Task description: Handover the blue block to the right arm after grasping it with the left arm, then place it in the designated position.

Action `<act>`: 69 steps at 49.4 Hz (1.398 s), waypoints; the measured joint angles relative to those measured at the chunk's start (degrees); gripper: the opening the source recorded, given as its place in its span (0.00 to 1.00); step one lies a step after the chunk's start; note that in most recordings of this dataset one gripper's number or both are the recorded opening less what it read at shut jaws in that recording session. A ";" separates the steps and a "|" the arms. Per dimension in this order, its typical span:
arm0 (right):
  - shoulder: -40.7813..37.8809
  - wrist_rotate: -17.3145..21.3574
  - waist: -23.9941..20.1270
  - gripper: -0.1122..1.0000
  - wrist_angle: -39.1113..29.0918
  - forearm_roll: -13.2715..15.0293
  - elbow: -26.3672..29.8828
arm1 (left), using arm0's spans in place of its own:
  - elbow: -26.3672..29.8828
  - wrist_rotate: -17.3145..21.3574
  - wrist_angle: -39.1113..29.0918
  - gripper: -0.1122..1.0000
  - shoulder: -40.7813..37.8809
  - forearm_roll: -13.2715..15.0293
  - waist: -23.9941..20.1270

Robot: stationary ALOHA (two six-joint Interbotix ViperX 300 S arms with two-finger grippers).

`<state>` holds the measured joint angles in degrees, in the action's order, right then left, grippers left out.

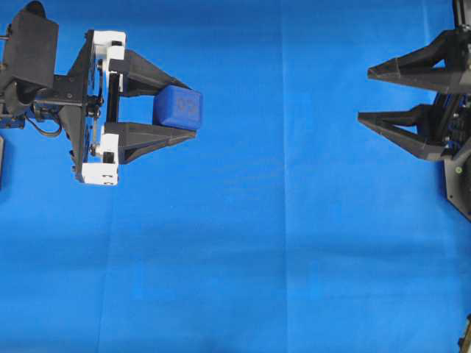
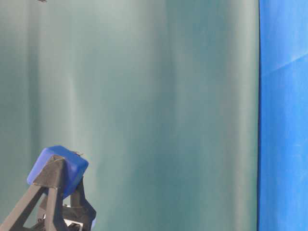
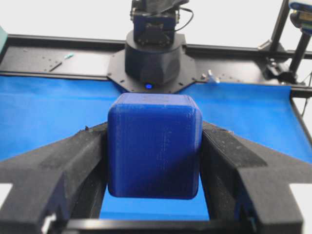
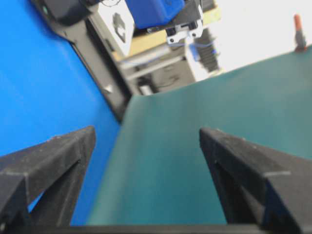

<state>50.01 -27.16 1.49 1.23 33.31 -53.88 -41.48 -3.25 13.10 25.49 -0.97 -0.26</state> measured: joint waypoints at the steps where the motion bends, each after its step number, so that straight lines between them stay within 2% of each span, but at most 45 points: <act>1: -0.09 -0.44 -0.26 0.97 -0.09 0.88 0.00 | 0.00 0.00 0.09 0.52 0.00 0.00 0.00; 11: -1.58 -2.99 -4.75 0.97 -0.44 7.29 0.00 | 0.00 0.00 0.44 0.52 0.00 0.00 0.00; 18: -2.46 -3.43 -5.54 0.96 -0.79 10.37 0.00 | 0.00 -0.09 0.97 0.52 0.00 0.00 0.00; 22: -2.64 -3.43 -5.54 0.96 -0.88 11.16 0.00 | 0.00 0.00 0.97 0.52 0.00 0.00 0.00; 69: -1.58 -3.43 -5.54 0.95 0.88 11.78 0.00 | -0.26 -0.09 1.05 0.52 0.18 0.09 0.00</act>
<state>48.43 -30.59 -4.04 2.11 45.09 -53.88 -41.75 -3.34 14.15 25.66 -0.88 -0.26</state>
